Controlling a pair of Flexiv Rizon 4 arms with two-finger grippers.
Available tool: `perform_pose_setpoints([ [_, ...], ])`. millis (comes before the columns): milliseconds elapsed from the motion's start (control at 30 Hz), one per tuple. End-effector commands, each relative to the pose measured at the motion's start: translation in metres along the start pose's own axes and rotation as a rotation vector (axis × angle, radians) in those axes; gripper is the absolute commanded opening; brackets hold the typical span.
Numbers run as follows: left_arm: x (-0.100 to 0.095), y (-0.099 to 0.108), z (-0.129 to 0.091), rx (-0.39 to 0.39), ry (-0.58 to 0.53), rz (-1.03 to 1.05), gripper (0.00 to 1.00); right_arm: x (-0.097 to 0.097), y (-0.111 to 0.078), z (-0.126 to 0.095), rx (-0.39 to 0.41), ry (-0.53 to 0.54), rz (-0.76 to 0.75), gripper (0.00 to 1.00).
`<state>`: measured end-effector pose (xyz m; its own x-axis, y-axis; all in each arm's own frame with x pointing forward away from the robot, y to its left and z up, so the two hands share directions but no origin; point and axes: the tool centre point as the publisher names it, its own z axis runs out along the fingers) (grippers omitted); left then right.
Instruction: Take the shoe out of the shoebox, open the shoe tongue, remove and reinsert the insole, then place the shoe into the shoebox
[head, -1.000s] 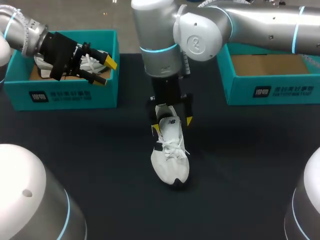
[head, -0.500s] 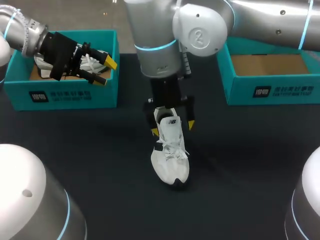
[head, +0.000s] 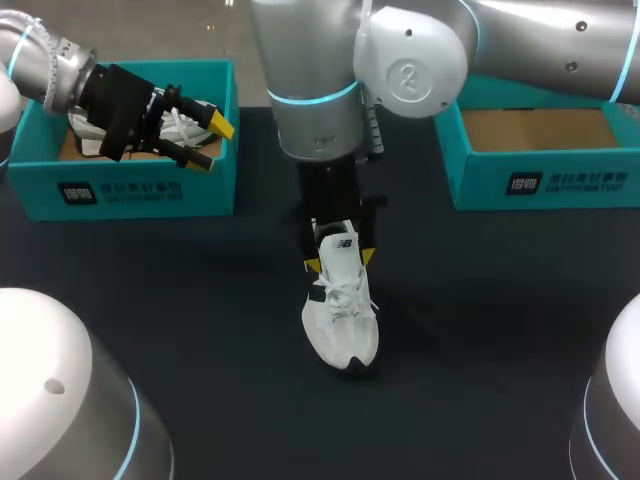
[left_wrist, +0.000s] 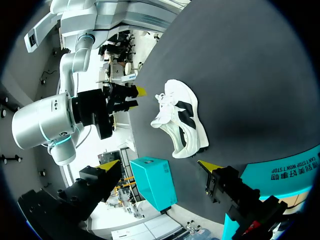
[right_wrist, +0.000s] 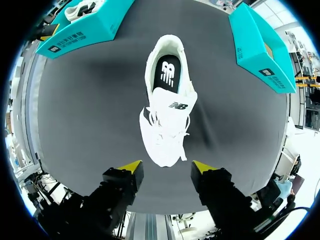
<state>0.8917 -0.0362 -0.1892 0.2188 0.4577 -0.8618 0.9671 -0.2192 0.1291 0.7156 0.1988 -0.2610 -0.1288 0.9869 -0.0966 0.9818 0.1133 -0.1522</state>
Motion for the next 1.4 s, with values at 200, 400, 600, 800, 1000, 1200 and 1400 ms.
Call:
perform_pose_setpoints([
  [200,-0.001,-0.001,0.000,0.000,0.004,0.000,1.00,0.001,0.005,0.018,0.000,0.015,-0.008,0.00],
  [400,-0.001,-0.001,0.000,0.000,0.004,0.000,1.00,-0.004,0.013,0.035,-0.012,0.021,-0.007,0.00],
  [600,-0.001,-0.001,0.000,0.000,0.004,0.000,1.00,-0.006,0.032,0.050,-0.061,0.020,-0.025,0.00],
  [800,-0.001,-0.001,0.000,0.000,0.004,0.000,1.00,-0.004,0.052,0.060,-0.090,0.036,-0.057,0.00],
  [1000,-0.001,-0.001,0.000,0.000,0.004,0.000,1.00,-0.004,0.064,0.069,-0.091,0.027,-0.078,0.00],
  [1200,-0.001,-0.001,0.000,0.000,0.004,0.000,1.00,-0.006,0.063,0.055,-0.128,0.016,-0.077,0.00],
  [1400,-0.001,-0.001,0.000,0.000,0.004,0.000,1.00,-0.020,0.056,0.040,-0.149,-0.023,-0.058,0.00],
])
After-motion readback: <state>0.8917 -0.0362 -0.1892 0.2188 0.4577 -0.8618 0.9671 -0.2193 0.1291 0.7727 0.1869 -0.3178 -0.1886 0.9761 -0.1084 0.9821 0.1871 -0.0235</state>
